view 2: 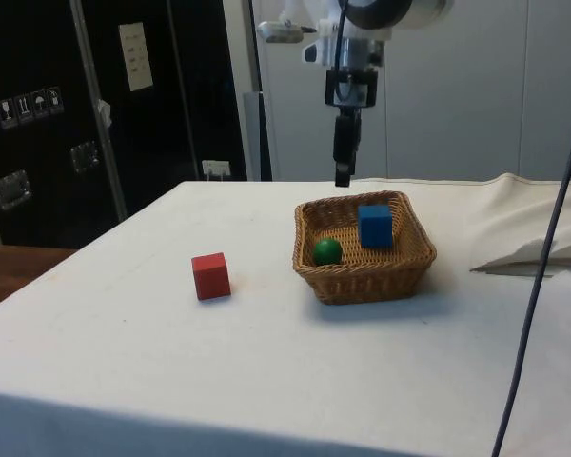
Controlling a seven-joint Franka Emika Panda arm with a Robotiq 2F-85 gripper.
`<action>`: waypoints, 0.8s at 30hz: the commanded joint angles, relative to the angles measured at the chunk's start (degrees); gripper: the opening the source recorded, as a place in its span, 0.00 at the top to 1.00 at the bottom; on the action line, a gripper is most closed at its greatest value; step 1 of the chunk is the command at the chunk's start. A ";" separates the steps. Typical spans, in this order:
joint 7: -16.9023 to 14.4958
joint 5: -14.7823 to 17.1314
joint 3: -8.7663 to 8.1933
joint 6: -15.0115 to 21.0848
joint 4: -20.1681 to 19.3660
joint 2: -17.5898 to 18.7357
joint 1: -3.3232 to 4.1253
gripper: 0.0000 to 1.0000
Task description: Place all non-red objects into the basket.
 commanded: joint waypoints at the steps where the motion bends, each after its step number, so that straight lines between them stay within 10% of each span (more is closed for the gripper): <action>1: 1.89 -1.15 0.40 0.00 0.34 0.06 -0.17 0.00; 24: 9.57 -1.15 3.15 -1.89 3.72 -1.72 -0.29 0.00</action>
